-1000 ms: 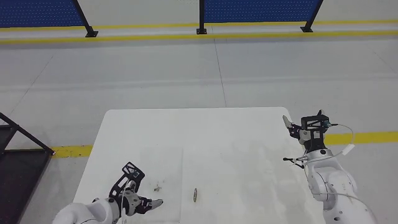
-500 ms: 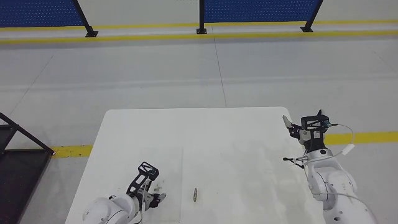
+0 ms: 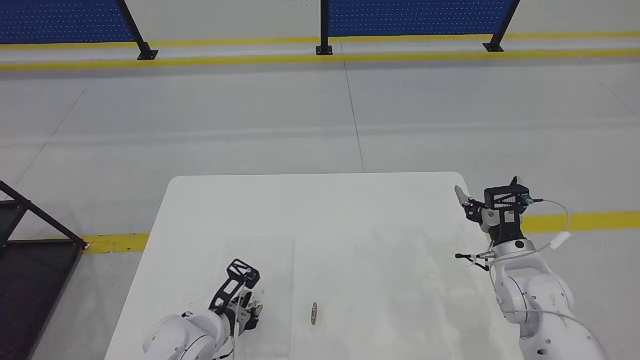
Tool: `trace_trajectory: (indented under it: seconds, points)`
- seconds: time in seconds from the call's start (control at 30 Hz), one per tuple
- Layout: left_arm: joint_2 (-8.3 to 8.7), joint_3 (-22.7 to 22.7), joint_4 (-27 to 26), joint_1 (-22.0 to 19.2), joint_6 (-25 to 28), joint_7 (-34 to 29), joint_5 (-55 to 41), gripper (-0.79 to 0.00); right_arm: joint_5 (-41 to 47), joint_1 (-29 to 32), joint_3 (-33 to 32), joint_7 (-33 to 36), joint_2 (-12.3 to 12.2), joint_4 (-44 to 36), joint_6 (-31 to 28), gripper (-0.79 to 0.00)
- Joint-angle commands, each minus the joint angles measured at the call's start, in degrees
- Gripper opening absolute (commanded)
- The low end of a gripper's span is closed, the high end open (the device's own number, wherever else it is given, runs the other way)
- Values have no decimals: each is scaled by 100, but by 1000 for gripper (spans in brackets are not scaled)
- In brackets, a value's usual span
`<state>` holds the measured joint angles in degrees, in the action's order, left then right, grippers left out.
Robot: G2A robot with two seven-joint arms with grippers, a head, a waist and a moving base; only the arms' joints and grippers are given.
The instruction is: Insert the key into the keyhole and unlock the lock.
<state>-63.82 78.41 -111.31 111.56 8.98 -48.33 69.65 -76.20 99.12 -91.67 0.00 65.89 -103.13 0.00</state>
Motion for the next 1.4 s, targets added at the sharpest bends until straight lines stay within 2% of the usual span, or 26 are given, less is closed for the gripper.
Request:
trace_trajectory:
  seconds: [0.0,0.4,0.47,0.53,0.6,0.77,1.1,1.23,1.37]
  points:
    - [-1,-28,30,-30,-41,-3,25,-471,0,0,0,0,0,0,0,0]
    - [18,5,197,-203,-48,-78,-174,-640,0,0,0,0,0,0,0,0]
    - [21,13,186,-201,-50,-71,-195,-702,0,0,0,0,0,0,0,0]
    - [26,18,176,-192,-54,-59,-200,-702,0,0,0,0,0,0,0,0]
    - [31,21,171,-187,-54,-43,-199,-745,0,0,0,0,0,0,0,0]
    - [42,45,164,-184,-61,-7,-216,-785,0,0,0,0,0,0,0,0]
    - [73,184,-11,-53,-108,251,-177,-785,0,0,0,0,0,0,0,0]
    - [85,300,-166,136,-138,685,-152,-785,0,0,0,0,0,0,0,0]
    - [106,584,-291,441,108,1359,-475,-785,0,0,0,0,0,0,0,0]
